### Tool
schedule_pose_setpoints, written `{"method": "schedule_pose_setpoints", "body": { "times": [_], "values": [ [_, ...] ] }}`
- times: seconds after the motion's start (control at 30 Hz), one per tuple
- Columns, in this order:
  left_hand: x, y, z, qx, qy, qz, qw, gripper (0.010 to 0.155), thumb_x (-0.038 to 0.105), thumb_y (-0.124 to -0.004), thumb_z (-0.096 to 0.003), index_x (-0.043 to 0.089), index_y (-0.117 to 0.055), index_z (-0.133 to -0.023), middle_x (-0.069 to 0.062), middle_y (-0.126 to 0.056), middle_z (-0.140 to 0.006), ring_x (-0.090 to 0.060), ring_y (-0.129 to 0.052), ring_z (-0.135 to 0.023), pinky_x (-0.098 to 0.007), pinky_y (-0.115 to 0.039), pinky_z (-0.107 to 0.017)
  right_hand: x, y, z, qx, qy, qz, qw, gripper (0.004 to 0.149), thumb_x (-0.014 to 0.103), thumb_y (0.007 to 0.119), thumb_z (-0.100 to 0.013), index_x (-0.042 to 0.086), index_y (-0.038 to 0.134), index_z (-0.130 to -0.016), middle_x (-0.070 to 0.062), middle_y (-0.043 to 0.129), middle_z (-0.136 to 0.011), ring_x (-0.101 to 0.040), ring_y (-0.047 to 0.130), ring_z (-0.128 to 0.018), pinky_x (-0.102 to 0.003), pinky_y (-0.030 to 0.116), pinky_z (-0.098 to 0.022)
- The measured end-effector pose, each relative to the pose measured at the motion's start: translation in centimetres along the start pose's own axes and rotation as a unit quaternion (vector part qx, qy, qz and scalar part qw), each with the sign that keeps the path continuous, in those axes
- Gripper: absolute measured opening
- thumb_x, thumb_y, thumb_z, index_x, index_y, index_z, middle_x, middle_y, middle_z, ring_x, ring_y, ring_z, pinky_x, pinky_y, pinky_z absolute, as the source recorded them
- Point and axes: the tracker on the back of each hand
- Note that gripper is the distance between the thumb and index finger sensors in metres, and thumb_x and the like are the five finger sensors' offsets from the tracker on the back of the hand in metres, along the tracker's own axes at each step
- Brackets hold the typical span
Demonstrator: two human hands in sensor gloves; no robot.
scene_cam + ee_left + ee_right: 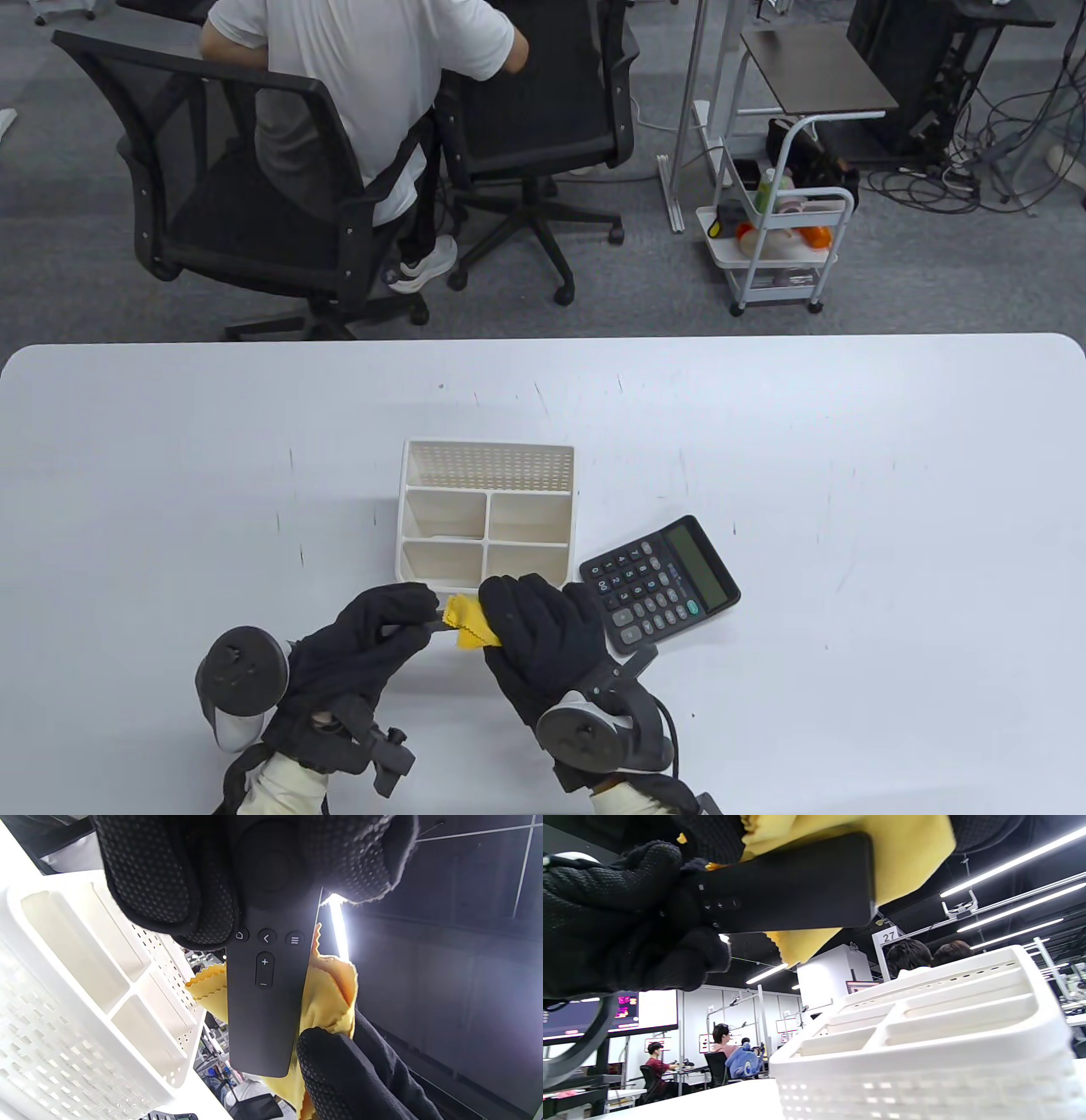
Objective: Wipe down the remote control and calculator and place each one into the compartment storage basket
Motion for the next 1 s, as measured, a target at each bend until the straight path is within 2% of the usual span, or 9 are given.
{"method": "schedule_pose_setpoints", "body": {
  "times": [0.07, 0.13, 0.23, 0.33, 0.4, 0.53, 0.67, 0.83, 1.0],
  "values": [
    [0.0, 0.0, 0.0, -0.004, 0.002, 0.006, 1.000, 0.039, 0.035, -0.083, -0.0471, 0.027, -0.080, -0.085, -0.007, -0.085, -0.093, -0.033, -0.102, -0.073, -0.047, -0.091, -0.053, 0.4, 0.3, 0.0, 0.009, -0.021, 0.005, 1.000, 0.063, 0.035, 0.069, -0.058, 0.003, 0.053, -0.111, -0.023, 0.071, -0.106, -0.050, 0.068, -0.093, -0.076, 0.050, -0.061],
    [0.1, -0.1, 0.0, -0.030, -0.006, 0.012, 0.999, 0.038, 0.034, -0.084, -0.0470, 0.028, -0.082, -0.084, -0.005, -0.085, -0.094, -0.034, -0.101, -0.074, -0.048, -0.090, -0.054, 0.9, 0.6, 0.0, 0.019, -0.033, 0.014, 0.999, 0.067, 0.037, 0.071, -0.057, 0.003, 0.050, -0.112, -0.022, 0.070, -0.107, -0.049, 0.068, -0.093, -0.076, 0.050, -0.061],
    [0.4, -0.2, -0.1, -0.046, -0.031, 0.000, 0.998, 0.037, 0.034, -0.086, -0.0464, 0.029, -0.084, -0.083, -0.005, -0.086, -0.093, -0.035, -0.101, -0.075, -0.048, -0.090, -0.055, 1.2, 0.9, -0.4, 0.029, -0.018, 0.023, 0.999, 0.070, 0.038, 0.074, -0.056, 0.003, 0.050, -0.111, -0.021, 0.074, -0.104, -0.046, 0.074, -0.090, -0.073, 0.054, -0.061],
    [0.4, -0.3, -0.2, -0.058, -0.043, -0.004, 0.997, 0.036, 0.034, -0.087, -0.0466, 0.029, -0.085, -0.082, -0.004, -0.087, -0.093, -0.035, -0.101, -0.075, -0.049, -0.090, -0.055, 0.6, 1.0, -0.5, 0.049, 0.015, 0.010, 0.999, 0.066, 0.036, 0.076, -0.055, 0.005, 0.055, -0.110, -0.018, 0.079, -0.102, -0.043, 0.079, -0.088, -0.071, 0.058, -0.061],
    [0.3, -0.5, -0.2, -0.062, -0.046, 0.008, 0.997, 0.036, 0.034, -0.087, -0.0470, 0.029, -0.085, -0.082, -0.004, -0.087, -0.094, -0.035, -0.100, -0.076, -0.049, -0.089, -0.055, 0.0, 0.9, -0.5, 0.042, 0.026, -0.007, 0.999, 0.061, 0.033, 0.076, -0.055, 0.006, 0.061, -0.108, -0.017, 0.083, -0.099, -0.042, 0.082, -0.085, -0.069, 0.060, -0.060],
    [0.3, -0.2, -0.2, -0.038, -0.035, 0.001, 0.999, 0.036, 0.034, -0.087, -0.0466, 0.029, -0.085, -0.082, -0.003, -0.087, -0.094, -0.035, -0.101, -0.075, -0.048, -0.090, -0.055, -0.9, 0.6, -0.3, 0.046, 0.044, -0.003, 0.998, 0.060, 0.034, 0.076, -0.055, 0.006, 0.063, -0.107, -0.017, 0.083, -0.099, -0.042, 0.082, -0.085, -0.069, 0.060, -0.060],
    [0.1, 0.2, 0.0, -0.020, -0.026, 0.000, 0.999, 0.036, 0.034, -0.087, -0.0464, 0.029, -0.084, -0.082, -0.004, -0.087, -0.093, -0.034, -0.101, -0.075, -0.048, -0.090, -0.055, -0.7, 0.4, -0.2, 0.033, 0.027, -0.016, 0.999, 0.061, 0.034, 0.075, -0.055, 0.005, 0.063, -0.107, -0.020, 0.081, -0.101, -0.045, 0.080, -0.087, -0.071, 0.058, -0.060],
    [0.3, 0.0, 0.0, -0.049, -0.051, -0.016, 0.997, 0.035, 0.034, -0.087, -0.0460, 0.031, -0.085, -0.081, -0.002, -0.087, -0.093, -0.033, -0.101, -0.076, -0.048, -0.090, -0.056, 0.3, 0.8, -0.4, 0.045, -0.007, -0.032, 0.998, 0.062, 0.035, 0.075, -0.055, 0.005, 0.062, -0.108, -0.019, 0.079, -0.102, -0.045, 0.078, -0.089, -0.072, 0.058, -0.060],
    [0.7, -0.4, -0.1, -0.074, -0.081, -0.023, 0.994, 0.034, 0.034, -0.089, -0.0450, 0.034, -0.087, -0.079, 0.003, -0.088, -0.094, -0.031, -0.100, -0.079, -0.047, -0.089, -0.059, -0.6, 1.1, -0.6, 0.082, 0.028, -0.071, 0.994, 0.063, 0.037, 0.075, -0.056, 0.006, 0.060, -0.109, -0.019, 0.079, -0.102, -0.044, 0.079, -0.088, -0.070, 0.059, -0.060]
  ]
}}
Point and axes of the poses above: the tracker on the back of each hand, its own x axis roughly to the thumb side, its own z axis roughly from the fingertips to the wrist, y = z × x
